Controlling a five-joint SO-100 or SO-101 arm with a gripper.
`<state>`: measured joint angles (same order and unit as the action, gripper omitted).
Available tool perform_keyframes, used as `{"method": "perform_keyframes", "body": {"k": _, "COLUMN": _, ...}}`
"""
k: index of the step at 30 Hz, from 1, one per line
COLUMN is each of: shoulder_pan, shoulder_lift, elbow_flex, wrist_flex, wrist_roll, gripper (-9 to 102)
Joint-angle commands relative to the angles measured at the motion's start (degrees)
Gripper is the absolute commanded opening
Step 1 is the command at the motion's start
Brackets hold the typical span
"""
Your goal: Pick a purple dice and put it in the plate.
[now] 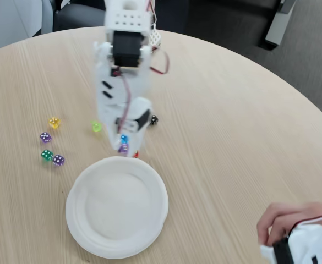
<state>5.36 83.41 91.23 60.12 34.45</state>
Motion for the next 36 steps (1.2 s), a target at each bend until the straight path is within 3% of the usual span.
{"method": "perform_keyframes", "body": {"k": 1, "shoulder_pan": 2.0, "shoulder_lift": 0.4, "elbow_flex": -0.9, "wrist_flex": -0.6, "wrist_roll": -1.8, "gripper": 0}}
{"method": "perform_keyframes", "body": {"k": 11, "shoulder_pan": 2.0, "shoulder_lift": 0.5, "elbow_flex": -1.6, "wrist_flex": -1.2, "wrist_roll": -5.2, "gripper": 0}}
{"method": "perform_keyframes", "body": {"k": 29, "shoulder_pan": 2.7, "shoulder_lift": 0.8, "elbow_flex": -1.1, "wrist_flex": -14.1, "wrist_roll": -18.6, "gripper": 0}}
{"method": "perform_keyframes", "body": {"k": 36, "shoulder_pan": 2.7, "shoulder_lift": 0.8, "elbow_flex": -1.1, "wrist_flex": -14.1, "wrist_roll": -18.9, "gripper": 12}}
